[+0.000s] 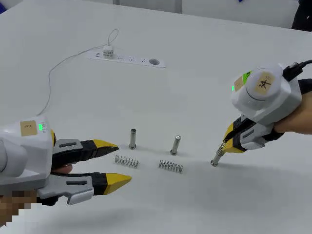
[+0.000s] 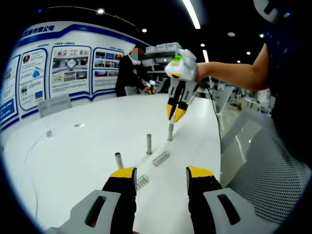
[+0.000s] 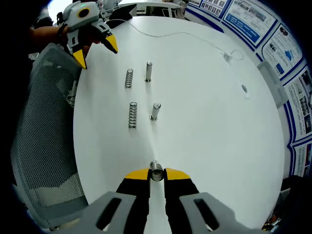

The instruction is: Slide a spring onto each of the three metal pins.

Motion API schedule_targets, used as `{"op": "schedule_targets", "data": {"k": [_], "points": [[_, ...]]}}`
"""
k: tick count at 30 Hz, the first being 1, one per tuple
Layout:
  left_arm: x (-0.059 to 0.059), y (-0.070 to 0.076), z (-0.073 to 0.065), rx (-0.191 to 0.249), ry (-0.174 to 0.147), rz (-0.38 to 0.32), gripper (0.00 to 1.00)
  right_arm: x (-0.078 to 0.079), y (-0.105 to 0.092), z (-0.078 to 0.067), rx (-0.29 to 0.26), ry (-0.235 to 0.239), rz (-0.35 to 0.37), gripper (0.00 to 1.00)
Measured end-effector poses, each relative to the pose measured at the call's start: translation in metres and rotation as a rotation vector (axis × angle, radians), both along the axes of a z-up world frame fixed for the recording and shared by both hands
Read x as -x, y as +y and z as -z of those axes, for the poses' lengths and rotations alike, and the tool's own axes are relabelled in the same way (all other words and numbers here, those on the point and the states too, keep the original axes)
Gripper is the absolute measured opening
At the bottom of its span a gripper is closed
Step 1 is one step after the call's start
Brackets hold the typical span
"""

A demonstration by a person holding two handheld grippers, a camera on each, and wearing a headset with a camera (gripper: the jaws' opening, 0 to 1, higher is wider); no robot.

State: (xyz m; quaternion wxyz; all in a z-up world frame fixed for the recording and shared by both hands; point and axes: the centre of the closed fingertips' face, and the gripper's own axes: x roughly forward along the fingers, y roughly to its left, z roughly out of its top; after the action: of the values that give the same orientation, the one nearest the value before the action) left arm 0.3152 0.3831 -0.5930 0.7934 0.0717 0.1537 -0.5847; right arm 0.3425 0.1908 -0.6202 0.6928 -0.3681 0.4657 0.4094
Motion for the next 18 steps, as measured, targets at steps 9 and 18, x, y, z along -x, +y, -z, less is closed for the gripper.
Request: {"op": "schedule_targets", "data": {"k": [9,18], "points": [[0.000,-0.001,0.001,-0.004,0.003,-0.004,0.42,-0.001,0.000,0.018,0.004,0.021,0.010,0.12],[0.001,-0.001,0.001,-0.004,0.002,-0.006,0.42,-0.008,-0.001,0.026,0.004,0.010,0.023,0.12]]}}
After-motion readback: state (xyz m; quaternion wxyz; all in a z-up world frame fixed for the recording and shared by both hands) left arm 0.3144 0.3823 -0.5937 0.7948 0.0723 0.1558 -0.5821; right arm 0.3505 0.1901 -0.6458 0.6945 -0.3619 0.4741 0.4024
